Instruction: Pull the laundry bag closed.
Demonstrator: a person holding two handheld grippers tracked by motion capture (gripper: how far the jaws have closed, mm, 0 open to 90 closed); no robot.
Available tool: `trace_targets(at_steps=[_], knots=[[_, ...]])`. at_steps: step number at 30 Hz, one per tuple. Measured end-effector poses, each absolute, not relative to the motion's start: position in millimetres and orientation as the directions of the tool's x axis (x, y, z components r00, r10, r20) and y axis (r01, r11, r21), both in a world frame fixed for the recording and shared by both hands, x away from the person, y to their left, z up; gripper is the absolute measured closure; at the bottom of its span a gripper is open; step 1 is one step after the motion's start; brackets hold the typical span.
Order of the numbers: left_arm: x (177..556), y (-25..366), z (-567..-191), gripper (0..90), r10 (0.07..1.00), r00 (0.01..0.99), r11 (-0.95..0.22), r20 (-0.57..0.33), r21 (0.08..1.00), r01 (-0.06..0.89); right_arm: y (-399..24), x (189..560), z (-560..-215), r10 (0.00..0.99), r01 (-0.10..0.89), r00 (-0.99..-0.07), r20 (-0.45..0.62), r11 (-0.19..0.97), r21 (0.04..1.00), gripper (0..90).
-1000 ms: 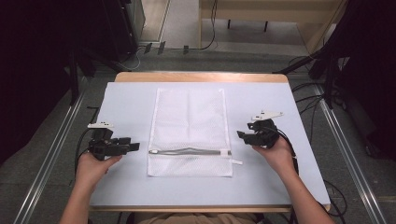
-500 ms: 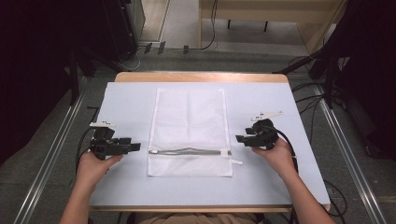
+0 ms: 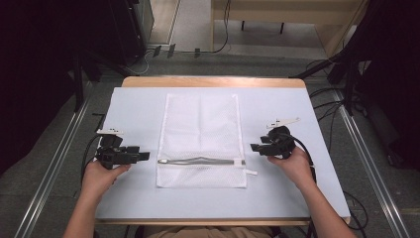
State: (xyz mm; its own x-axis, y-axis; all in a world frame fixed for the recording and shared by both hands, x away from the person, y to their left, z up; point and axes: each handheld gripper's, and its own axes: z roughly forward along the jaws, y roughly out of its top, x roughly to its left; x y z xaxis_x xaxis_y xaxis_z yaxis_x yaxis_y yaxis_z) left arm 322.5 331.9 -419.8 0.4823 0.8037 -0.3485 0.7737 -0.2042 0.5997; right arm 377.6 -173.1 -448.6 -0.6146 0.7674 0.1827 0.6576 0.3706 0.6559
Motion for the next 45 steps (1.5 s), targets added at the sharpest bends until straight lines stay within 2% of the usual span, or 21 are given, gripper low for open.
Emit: trace_targets(at_steps=[34,45], knots=[[316.4,331.9,-417.4,36.8,0.803,0.484,-0.209,-0.349,0.595,0.776,-165.8,374.9,-446.4,0.757,0.662,-0.626,0.188,0.388,0.641,48.6],[306.6,329.4,-419.2,37.4,0.809,0.490,-0.235,-0.326,0.584,0.777,-135.6,373.4,-443.3,0.701,0.611,-0.695,0.161,0.457,0.647,50.9]])
